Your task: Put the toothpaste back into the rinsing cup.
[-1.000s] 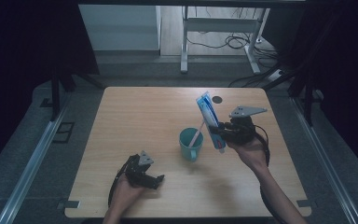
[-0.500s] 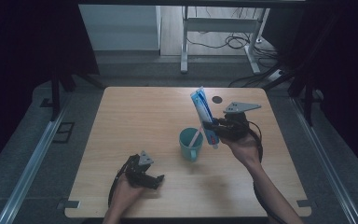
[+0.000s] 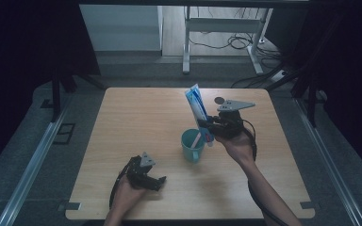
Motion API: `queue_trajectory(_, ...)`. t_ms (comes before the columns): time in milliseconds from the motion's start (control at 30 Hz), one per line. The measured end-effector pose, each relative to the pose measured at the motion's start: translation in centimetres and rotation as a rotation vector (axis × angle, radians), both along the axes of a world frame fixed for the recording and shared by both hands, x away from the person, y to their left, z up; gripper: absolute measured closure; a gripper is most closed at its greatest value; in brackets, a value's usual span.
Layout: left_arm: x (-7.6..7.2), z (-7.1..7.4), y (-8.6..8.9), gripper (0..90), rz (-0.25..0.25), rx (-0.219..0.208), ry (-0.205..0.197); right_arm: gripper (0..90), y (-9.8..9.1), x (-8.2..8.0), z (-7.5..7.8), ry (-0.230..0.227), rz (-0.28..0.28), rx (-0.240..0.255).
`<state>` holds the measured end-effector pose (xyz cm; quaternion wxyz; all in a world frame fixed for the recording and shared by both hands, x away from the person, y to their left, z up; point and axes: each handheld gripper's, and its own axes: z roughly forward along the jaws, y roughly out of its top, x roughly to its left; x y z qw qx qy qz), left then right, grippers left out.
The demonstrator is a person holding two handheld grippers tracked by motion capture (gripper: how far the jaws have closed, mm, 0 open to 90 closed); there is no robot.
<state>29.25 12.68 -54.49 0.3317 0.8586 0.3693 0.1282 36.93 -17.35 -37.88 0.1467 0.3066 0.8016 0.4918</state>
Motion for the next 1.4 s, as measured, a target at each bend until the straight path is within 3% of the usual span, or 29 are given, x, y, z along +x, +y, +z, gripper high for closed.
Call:
queue_trajectory(633, 0.0, 0.0, 0.0, 1.1, -0.001, -0.001, 0.0, 72.6, 2.0, 0.8, -0.9, -0.03, 0.003, 0.026)
queue_trajectory(1400, 0.0, 0.0, 0.0, 1.1, -0.001, 0.003, 0.001, 72.6, 2.7, 1.1, -4.0, -0.033, 0.009, 0.032)
